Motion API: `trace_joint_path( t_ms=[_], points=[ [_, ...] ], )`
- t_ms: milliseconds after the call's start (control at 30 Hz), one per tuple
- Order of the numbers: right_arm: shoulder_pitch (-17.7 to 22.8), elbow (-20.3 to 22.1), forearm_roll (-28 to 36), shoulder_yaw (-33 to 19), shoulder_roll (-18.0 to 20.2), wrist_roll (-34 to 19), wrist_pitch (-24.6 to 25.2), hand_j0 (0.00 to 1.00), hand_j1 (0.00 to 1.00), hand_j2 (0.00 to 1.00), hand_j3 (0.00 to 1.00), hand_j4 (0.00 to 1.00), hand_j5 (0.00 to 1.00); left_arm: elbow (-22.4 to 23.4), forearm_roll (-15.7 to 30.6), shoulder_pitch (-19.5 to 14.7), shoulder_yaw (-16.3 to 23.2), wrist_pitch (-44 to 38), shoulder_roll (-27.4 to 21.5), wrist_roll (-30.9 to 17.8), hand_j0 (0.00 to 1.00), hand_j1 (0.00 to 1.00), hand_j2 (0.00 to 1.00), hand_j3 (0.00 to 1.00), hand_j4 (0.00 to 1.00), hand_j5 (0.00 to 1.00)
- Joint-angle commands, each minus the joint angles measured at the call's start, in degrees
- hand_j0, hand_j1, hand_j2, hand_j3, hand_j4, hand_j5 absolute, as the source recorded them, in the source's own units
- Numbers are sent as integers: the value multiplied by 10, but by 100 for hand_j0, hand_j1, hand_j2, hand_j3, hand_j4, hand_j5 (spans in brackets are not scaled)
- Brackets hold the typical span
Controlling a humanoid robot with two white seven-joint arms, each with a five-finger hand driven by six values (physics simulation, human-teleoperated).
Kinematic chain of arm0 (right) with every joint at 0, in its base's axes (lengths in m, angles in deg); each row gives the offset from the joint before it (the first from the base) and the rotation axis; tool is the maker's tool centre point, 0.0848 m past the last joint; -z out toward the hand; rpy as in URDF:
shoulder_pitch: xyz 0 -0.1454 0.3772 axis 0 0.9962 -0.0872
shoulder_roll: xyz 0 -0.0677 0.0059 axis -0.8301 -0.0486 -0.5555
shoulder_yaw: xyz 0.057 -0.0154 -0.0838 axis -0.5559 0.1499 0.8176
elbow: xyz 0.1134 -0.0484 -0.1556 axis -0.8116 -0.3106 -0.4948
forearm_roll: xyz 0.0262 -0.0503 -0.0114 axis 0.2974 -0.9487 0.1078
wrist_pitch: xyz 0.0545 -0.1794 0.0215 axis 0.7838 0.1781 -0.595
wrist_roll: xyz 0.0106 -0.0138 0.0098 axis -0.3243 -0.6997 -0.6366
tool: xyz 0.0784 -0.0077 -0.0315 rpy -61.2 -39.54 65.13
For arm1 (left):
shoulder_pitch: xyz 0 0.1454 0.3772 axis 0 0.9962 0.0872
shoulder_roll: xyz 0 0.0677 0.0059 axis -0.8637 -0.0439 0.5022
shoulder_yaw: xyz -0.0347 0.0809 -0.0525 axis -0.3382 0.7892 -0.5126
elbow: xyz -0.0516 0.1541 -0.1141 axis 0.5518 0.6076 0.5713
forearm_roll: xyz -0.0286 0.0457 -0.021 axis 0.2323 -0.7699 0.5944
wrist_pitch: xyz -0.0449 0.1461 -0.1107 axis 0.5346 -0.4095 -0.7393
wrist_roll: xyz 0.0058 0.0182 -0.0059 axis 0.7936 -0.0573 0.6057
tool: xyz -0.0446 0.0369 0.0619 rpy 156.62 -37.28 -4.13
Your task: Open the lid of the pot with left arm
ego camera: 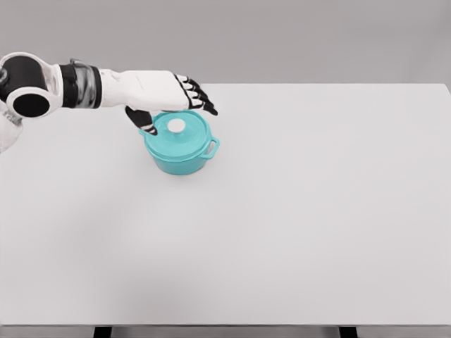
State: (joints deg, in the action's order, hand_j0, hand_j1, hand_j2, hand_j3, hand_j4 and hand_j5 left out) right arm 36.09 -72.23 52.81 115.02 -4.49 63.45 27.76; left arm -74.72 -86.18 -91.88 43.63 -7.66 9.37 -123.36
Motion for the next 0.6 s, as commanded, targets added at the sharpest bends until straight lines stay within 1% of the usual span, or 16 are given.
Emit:
trace_joint_path(
  t_ms=[0, 67, 167, 267, 467, 567],
  points=[
    [0, 0, 0, 0, 0, 0, 0, 100, 100, 100, 100, 100, 100, 1, -5, 0, 7, -4, 5, 0, 92, 92, 92, 92, 92, 92],
    [0, 0, 0, 0, 0, -1, 0, 100, 100, 100, 100, 100, 100, 1, -5, 0, 9, -4, 5, 0, 92, 92, 92, 92, 92, 92],
    [0, 0, 0, 0, 0, -1, 0, 100, 100, 100, 100, 100, 100, 4, -6, -1, 30, -6, 8, 0, 93, 93, 93, 93, 93, 93],
    [0, 0, 0, 0, 0, -1, 0, 100, 100, 100, 100, 100, 100, 12, -11, -2, 36, -12, 14, 0, 93, 93, 93, 93, 93, 93],
    [1, 0, 0, 0, 0, -1, 0, 100, 100, 100, 100, 100, 100, 39, -19, -4, 38, -11, 20, 0, 93, 93, 93, 93, 93, 93],
    [1, 0, 0, 0, 0, 0, 0, 100, 100, 100, 100, 100, 100, 50, -34, -6, 37, -11, 20, 0, 93, 93, 93, 93, 93, 93]
  ],
)
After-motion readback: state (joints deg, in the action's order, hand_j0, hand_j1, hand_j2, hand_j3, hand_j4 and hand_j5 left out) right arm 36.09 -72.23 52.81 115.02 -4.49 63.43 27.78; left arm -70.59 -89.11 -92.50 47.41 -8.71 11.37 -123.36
